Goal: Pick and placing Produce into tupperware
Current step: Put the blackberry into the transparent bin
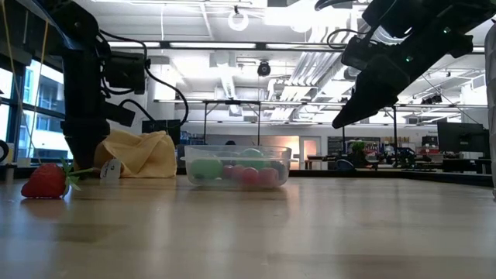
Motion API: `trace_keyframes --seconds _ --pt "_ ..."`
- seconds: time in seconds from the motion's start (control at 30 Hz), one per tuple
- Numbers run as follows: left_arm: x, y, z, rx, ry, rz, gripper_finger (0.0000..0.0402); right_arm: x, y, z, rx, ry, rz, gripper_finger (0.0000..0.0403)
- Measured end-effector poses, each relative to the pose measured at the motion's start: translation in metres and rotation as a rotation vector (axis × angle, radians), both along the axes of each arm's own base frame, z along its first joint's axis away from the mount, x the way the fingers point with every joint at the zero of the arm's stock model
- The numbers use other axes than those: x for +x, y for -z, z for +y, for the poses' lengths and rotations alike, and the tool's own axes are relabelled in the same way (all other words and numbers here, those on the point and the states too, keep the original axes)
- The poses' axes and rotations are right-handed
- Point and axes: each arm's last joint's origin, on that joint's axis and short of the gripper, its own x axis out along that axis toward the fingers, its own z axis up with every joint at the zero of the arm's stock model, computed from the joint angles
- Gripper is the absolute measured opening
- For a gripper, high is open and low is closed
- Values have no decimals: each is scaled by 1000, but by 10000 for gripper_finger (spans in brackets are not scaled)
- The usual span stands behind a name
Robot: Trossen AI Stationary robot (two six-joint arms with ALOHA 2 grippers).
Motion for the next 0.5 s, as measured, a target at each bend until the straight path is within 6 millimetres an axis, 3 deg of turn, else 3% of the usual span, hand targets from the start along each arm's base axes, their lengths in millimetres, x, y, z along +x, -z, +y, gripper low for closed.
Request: trace_keyframes --seconds 0.2,0.5 --pt "-1 0 -1 -8 1 7 245 0 0 0 0 1 0 176" --pt "-1 0 -1 -18 1 0 236 0 0 0 0 0 0 176"
